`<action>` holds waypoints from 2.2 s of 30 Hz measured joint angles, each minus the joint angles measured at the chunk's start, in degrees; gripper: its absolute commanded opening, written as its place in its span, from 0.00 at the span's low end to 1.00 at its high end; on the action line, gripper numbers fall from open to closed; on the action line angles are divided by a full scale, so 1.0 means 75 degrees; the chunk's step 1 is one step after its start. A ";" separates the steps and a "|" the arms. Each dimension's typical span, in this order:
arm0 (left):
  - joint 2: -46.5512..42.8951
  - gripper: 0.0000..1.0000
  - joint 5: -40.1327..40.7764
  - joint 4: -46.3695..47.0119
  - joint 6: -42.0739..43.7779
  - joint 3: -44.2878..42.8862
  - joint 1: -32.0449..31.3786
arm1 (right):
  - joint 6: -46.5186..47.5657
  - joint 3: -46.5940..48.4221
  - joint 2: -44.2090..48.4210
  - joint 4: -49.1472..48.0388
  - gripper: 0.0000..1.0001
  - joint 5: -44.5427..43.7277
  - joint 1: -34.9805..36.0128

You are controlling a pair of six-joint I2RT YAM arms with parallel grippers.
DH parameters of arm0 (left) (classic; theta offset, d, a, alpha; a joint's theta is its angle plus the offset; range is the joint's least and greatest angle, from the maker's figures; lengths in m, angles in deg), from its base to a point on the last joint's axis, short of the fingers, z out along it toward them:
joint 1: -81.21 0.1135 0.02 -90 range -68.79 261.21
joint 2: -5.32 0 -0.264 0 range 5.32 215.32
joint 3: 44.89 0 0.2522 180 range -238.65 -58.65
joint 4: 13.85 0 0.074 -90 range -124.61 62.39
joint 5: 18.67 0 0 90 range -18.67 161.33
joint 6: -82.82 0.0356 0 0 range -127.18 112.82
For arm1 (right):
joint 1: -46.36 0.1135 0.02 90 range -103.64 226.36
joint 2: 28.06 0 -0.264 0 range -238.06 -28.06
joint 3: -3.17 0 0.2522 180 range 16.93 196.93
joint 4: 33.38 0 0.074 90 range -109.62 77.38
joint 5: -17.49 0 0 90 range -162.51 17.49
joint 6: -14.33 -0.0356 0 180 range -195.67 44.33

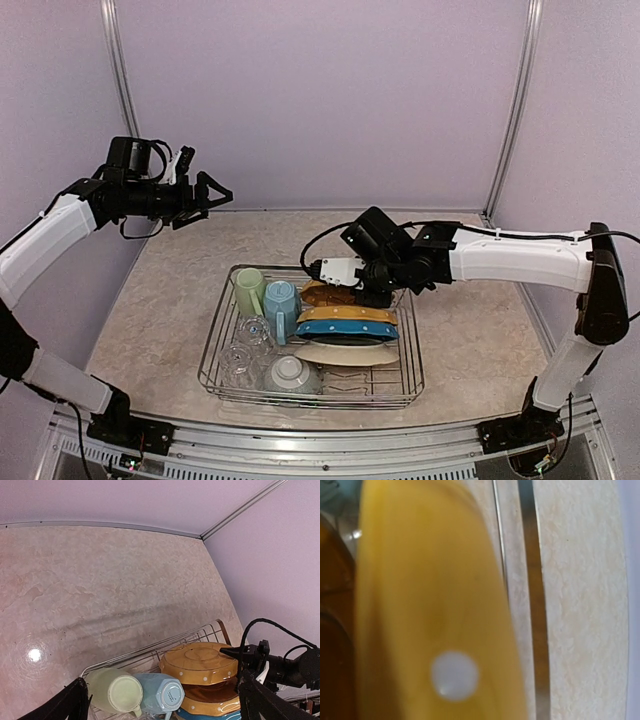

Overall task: Unload the mixed dishes from the dish rack
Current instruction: Grab the plate from the dish rack, then pass from the right arm to the left

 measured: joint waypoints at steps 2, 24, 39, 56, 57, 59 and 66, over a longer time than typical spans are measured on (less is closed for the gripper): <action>0.0000 0.99 0.0000 -0.0006 0.0000 0.0000 0.0000 | 0.0023 0.0000 0.0000 0.0000 0.00 -0.0050 0.0012; 0.0315 0.99 0.0350 -0.0268 0.0026 -0.0055 0.0000 | 0.0076 0.0003 0.0731 0.0411 0.00 -0.0481 0.0216; 0.0361 0.99 0.0085 -0.0361 -0.0029 -0.0189 0.0000 | -0.1361 -0.1265 0.3491 -0.1317 0.00 -0.1192 0.0178; 0.0519 0.99 -0.2151 0.0667 -0.1102 -0.0149 -0.0003 | -0.8749 -0.2221 0.2894 -0.4322 0.00 0.1498 -0.2154; 0.0586 0.98 -0.2375 0.0807 -0.1233 -0.0122 -0.0003 | -0.9052 -0.2235 0.2742 -0.4561 0.00 0.1731 -0.2194; 0.0740 0.96 -0.2769 0.1113 -0.1469 -0.0015 -0.0003 | -0.9591 -0.2247 0.2486 -0.5001 0.00 0.2162 -0.2206; 0.1376 0.94 -0.3620 0.1795 -0.2288 0.0277 -0.0038 | -1.1083 -0.2256 0.1553 -0.6860 0.00 0.3558 -0.2136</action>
